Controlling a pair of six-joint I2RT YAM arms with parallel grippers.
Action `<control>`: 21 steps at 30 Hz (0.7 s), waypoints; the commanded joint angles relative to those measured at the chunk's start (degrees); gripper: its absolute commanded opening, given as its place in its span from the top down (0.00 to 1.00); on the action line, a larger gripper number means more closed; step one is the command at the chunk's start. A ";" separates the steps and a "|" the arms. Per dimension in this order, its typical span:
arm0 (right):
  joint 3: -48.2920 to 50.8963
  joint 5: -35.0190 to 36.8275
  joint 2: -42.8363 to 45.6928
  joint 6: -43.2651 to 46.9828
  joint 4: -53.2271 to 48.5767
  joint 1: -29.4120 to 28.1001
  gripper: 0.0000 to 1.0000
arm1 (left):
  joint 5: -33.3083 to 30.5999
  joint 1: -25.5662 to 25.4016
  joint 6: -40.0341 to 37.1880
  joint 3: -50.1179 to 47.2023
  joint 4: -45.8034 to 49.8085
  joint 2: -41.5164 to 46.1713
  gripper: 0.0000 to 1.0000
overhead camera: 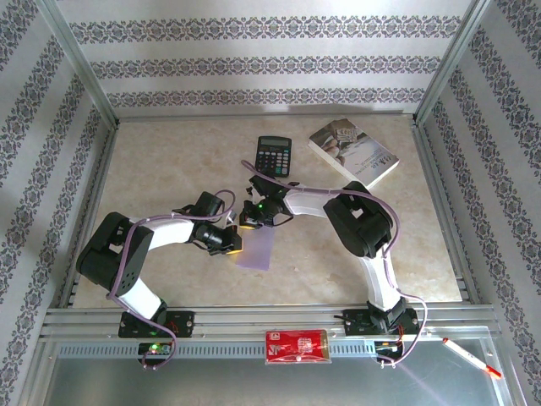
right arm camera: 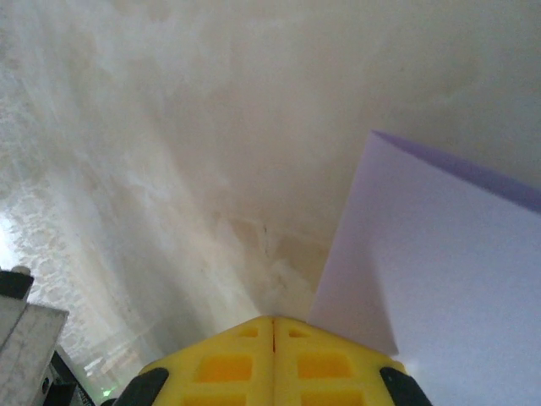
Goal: Fold a paper plane with a square sheet of paper (pick it up from the middle)
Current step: First fold in half a square sheet of paper at the center of the table.
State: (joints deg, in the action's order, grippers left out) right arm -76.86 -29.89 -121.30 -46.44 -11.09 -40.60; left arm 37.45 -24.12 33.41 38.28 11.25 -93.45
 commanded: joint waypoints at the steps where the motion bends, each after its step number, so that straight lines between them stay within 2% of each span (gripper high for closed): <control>1: -2.94 8.71 -3.56 1.00 1.92 2.83 1.00 | -15.45 -2.19 -1.33 -4.79 12.92 -6.21 1.00; 21: -8.53 8.53 -7.55 1.66 1.24 7.57 1.00 | -16.45 -3.02 -1.06 -4.14 13.45 -7.18 1.00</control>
State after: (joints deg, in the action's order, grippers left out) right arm -83.42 -33.15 -125.49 -46.02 -14.83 -37.85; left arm 35.48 -25.12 33.36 39.05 12.47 -93.38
